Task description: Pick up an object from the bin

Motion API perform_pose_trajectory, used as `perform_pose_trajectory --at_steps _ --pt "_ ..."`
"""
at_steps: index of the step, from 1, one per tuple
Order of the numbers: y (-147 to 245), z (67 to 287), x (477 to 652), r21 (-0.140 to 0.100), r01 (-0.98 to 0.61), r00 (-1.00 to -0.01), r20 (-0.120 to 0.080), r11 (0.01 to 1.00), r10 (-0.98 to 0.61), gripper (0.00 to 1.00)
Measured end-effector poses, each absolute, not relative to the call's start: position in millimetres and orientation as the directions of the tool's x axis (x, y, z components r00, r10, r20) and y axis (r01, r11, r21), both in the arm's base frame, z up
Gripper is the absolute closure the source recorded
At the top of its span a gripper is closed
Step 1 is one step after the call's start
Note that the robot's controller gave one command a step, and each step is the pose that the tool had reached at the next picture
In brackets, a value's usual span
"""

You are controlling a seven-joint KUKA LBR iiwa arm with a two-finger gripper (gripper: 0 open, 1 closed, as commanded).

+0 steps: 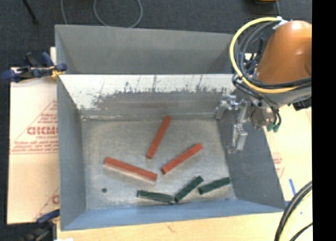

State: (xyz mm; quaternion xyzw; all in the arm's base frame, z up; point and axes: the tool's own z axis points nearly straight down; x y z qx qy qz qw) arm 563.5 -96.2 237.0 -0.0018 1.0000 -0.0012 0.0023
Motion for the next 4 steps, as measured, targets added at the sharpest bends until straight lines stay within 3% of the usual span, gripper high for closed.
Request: perform_pose_trajectory --at_steps 1,2,3,4 --pt "-72 82 559.7 0.000 -0.423 -0.906 0.001 0.906 -0.423 0.00" --pt "-73 84 561.0 -0.003 -0.424 -0.906 -0.003 0.906 -0.424 1.00" --pt "-49 186 572.7 -0.006 -0.409 -0.912 -0.012 0.912 -0.409 1.00" --pt "-79 283 624.3 -0.008 -0.696 -0.718 -0.007 0.718 -0.696 1.00"
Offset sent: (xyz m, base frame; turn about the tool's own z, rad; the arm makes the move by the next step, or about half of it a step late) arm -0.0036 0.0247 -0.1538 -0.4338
